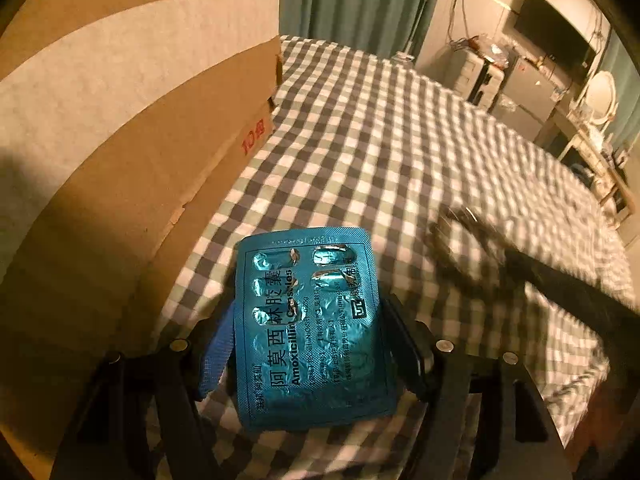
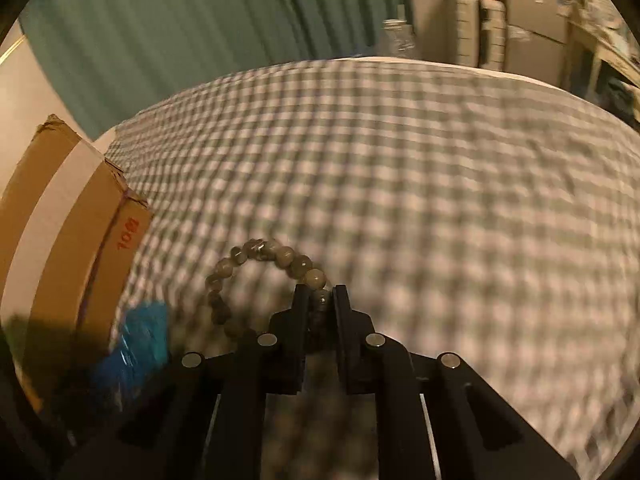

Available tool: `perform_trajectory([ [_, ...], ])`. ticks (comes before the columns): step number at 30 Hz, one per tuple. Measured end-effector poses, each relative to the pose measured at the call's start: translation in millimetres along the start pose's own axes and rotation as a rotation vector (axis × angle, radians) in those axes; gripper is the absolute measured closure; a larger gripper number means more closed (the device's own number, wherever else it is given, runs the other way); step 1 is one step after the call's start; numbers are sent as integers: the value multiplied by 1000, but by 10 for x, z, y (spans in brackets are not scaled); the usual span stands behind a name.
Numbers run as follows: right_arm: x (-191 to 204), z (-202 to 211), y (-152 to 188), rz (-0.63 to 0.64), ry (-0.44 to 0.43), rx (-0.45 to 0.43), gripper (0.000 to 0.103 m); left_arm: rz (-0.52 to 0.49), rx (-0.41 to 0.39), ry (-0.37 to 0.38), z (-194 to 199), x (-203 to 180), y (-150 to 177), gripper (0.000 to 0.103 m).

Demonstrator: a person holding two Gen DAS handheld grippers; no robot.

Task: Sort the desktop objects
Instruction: 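Grasp the bead bracelet with the right gripper, then drop blister pack into box with left gripper while right gripper drops bracelet there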

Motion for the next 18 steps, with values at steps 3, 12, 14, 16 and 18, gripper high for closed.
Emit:
perform_trajectory([
  [3, -200, 546, 219, -42, 113, -91, 92, -1, 7, 31, 69, -48, 7, 31],
  [12, -334, 1450, 744, -85, 161, -152, 92, -58, -71, 182, 591, -419, -48, 31],
  [14, -282, 1613, 820, -70, 202, -169, 92, -74, -62, 199, 675, -519, -57, 31],
  [16, -204, 1818, 906, -46, 208, -182, 92, -78, -56, 234, 833, -588, -37, 31],
  [18, -127, 1986, 935, -30, 222, -199, 92, -93, -57, 250, 1027, -659, -47, 31],
])
Point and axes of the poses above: each gripper's, at about its wrist camera, not at the fingertips, and z roughly against the way its jaws point, x to its left, y to its underside, the point moved 8 cm from there along -z, roughly the way its jaws point, and after that the axes turned 14 degrees about z, right-handed, at the moved point
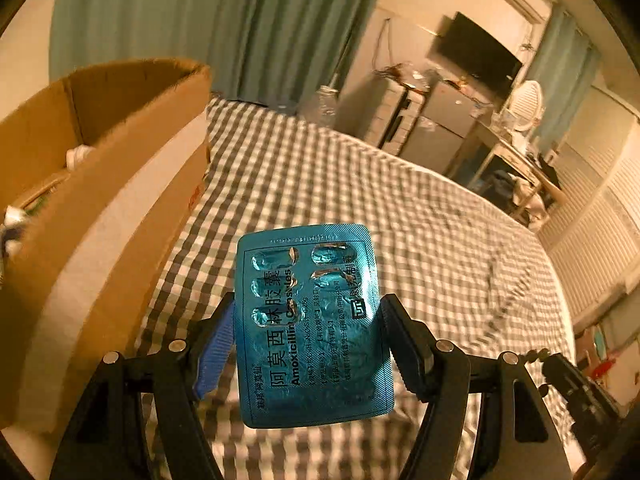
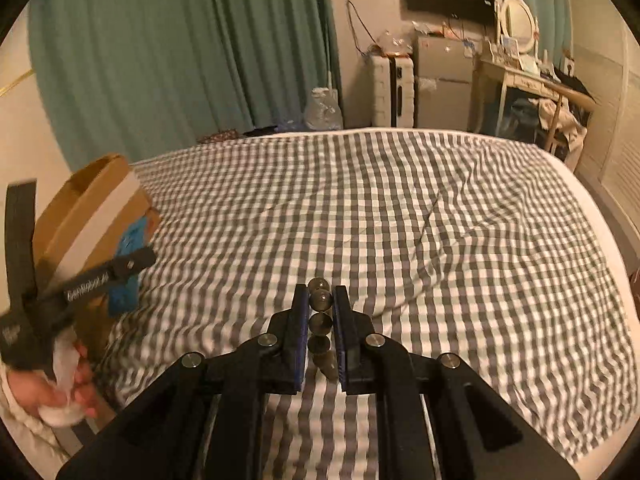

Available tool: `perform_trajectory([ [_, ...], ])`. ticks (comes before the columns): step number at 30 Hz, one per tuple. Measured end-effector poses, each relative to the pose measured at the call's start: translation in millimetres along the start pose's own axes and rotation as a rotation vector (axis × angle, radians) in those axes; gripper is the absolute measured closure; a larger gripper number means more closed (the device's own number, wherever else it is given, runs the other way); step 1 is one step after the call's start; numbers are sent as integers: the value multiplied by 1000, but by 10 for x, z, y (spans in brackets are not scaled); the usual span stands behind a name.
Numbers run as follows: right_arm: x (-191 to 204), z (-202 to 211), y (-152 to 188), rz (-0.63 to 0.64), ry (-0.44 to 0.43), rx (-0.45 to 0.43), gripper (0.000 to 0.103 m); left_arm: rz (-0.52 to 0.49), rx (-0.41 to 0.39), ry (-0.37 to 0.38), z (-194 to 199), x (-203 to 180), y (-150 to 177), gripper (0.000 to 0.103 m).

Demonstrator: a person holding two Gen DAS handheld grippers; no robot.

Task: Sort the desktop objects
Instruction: 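Drop blister pack into box with left gripper while right gripper drops bracelet there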

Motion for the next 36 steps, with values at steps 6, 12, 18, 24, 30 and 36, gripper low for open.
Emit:
perform_trajectory([
  [6, 319, 425, -290, 63, -7, -92, 92, -9, -29, 7, 487, -178, -208, 31],
  [12, 958, 738, -832, 152, -71, -177, 92, 29, -131, -54, 1020, 100, -662, 31],
  [18, 1783, 804, -1515, 200, -187, -272, 92, -10, -177, -83, 1302, 509, -1180, 31],
  [24, 2551, 439, -2007, 251, -304, -262, 92, -23, -203, -195, 1275, 1141, -1640, 31],
  [30, 3103, -110, -2076, 270, -346, -158, 92, -10, -168, -275, 955, 1701, -1677, 30],
  [36, 2862, -116, -1963, 164, -226, -156, 29, -131, -101, -342, 706, 1850, -1454, 10],
])
Point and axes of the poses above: each gripper's, at about its wrist camera, not at the fingertips, and z roughly against the way its jaws point, x to its left, y to its underside, the point moved 8 cm from there along -z, roughly the way its jaws point, and after that the axes turned 14 degrees about z, right-handed, at the moved point
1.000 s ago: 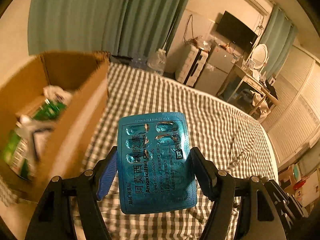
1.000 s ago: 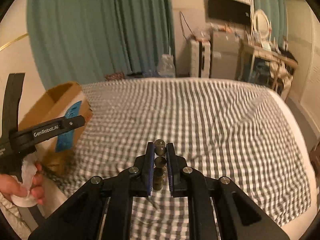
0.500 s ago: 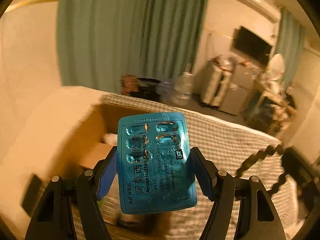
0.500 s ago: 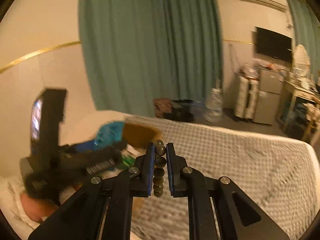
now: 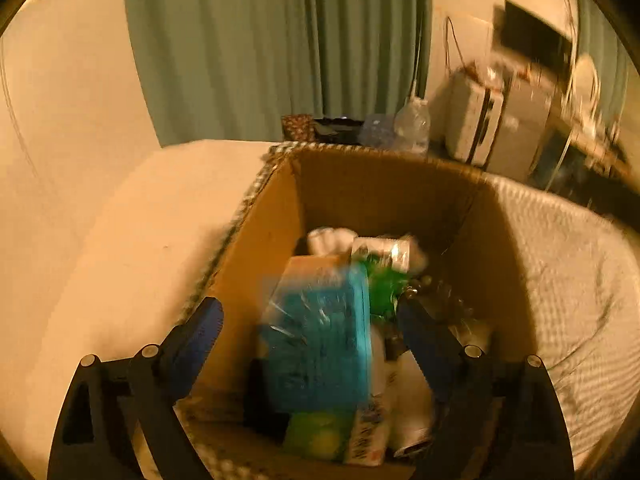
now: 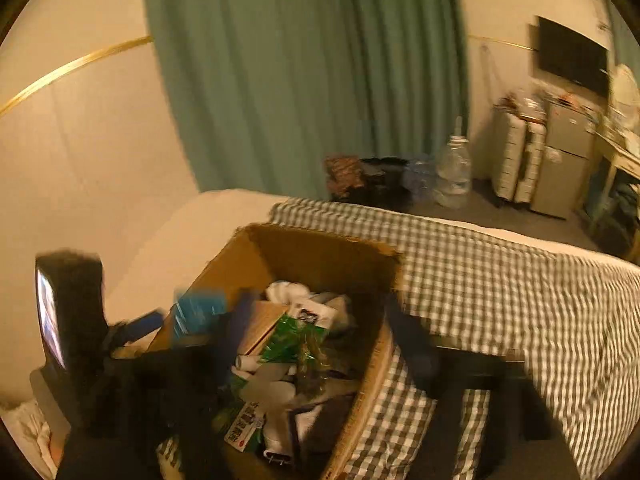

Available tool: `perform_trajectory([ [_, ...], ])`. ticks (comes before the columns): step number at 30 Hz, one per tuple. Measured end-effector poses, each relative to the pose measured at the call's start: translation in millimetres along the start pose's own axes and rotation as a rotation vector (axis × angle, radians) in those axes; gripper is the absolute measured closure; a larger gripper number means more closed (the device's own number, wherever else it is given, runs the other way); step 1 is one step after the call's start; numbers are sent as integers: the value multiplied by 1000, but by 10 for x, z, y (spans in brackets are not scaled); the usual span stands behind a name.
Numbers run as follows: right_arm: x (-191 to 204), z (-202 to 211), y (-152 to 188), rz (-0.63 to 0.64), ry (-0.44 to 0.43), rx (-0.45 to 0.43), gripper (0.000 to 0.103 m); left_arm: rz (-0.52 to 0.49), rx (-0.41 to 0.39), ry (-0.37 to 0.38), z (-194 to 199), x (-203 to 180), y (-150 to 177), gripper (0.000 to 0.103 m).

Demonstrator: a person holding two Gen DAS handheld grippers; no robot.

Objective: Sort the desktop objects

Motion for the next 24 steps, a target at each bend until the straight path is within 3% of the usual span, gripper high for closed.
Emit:
perform_trajectory([
  [4, -264, 338, 126, 21, 120, -4, 22, -47, -41, 32, 206, -20, 110, 9],
  [8, -423, 914, 249, 55, 235, -83, 12, -16, -132, 74, 602, -17, -72, 3],
  [13, -603, 1500, 182, 61, 304, -126, 11, 24, -286, 115, 1393, -179, -484, 0],
  [15, -654, 1690, 132, 45, 312, -167, 6, 39, -376, 113, 1733, -249, -569, 0],
  [17, -694, 1849, 148, 32, 331, -203, 0, 38, -411, 123, 1863, -301, -544, 0],
  [21, -757, 1848, 408, 30, 346, -202, 0, 46, -368, 153, 1752, -420, -178, 0],
  [24, -758, 1632, 823, 22, 359, -142, 0, 76, -330, 132, 1477, -401, 232, 0],
])
Point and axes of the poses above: each gripper's, at about its wrist camera, not at the fingertips, and z roughly against the way its jaws point, x to its left, y to its underside, the point moved 8 cm from there along -z, roughly the way its jaws point, and after that the axes turned 14 degrees about z, right-handed, at the moved point
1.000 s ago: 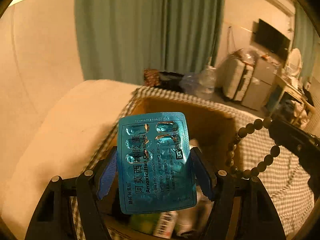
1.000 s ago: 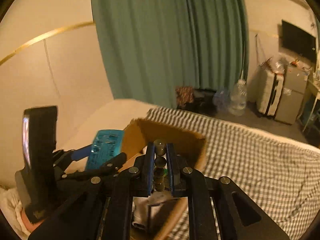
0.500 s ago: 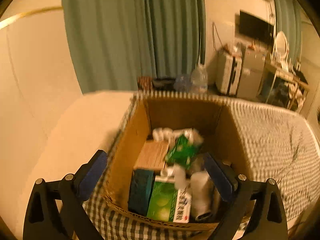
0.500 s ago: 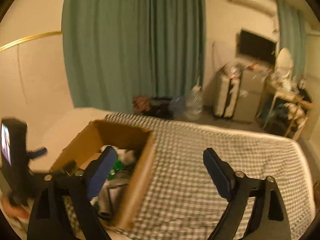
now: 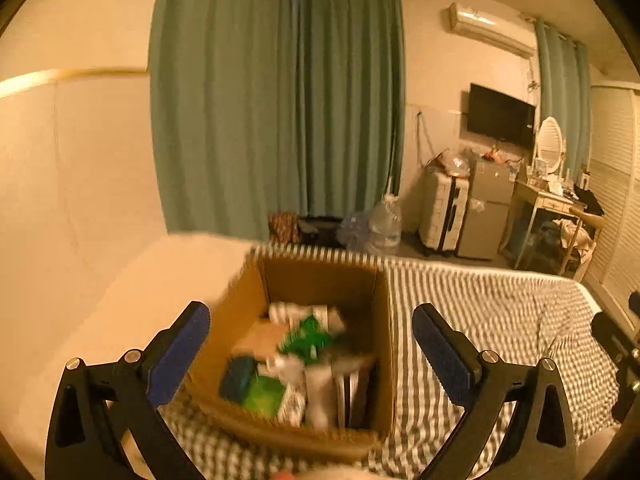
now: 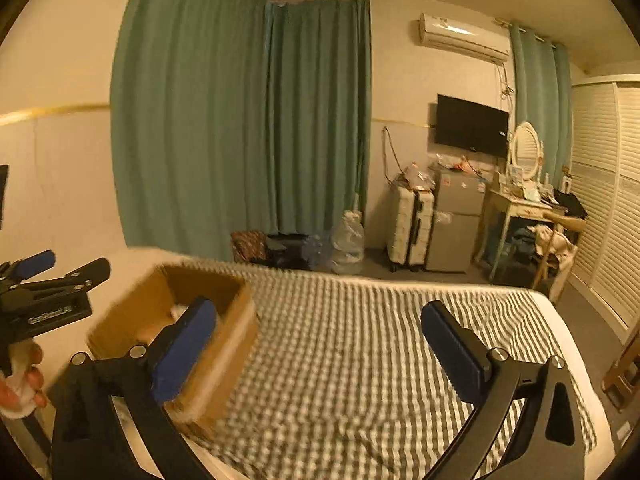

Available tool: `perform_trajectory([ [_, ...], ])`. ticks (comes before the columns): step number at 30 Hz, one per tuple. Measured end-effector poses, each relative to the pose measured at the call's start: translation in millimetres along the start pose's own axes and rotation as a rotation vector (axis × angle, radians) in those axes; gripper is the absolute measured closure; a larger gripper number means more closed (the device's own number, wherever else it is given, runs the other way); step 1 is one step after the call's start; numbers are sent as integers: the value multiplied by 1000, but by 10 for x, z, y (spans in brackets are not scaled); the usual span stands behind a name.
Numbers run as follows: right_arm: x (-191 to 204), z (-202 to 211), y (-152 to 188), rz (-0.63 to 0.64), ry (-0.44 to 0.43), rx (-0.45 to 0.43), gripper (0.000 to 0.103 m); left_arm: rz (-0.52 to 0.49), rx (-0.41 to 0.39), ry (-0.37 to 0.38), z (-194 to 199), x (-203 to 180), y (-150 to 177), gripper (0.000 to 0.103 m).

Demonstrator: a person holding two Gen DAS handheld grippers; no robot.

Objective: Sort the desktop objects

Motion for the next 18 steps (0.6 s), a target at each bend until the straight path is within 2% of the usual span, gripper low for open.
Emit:
perform_trajectory([
  [3, 132, -262, 535, -10, -39, 144, 1, -17, 28, -16, -92, 53, 406, 0],
  [6, 220, -381, 827, -3, -45, 211, 1, -58, 49, -34, -159, 25, 562, 0],
  [14, 254, -363, 745, -13, -45, 194, 1, -79, 33, -6, -39, -53, 519, 0],
  [18, 271, -381, 743, -21, -37, 204, 1, -80, 55, -3, -87, -49, 561, 0],
])
Point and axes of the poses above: each gripper's, at about its wrist camera, not at the fingertips, and z roughly against the way its jaws point, x to its left, y to its underside, the point moved 8 cm from there along -z, roughly the way its jaws point, and after that the axes turned 14 degrees about z, right-handed, at the moved point
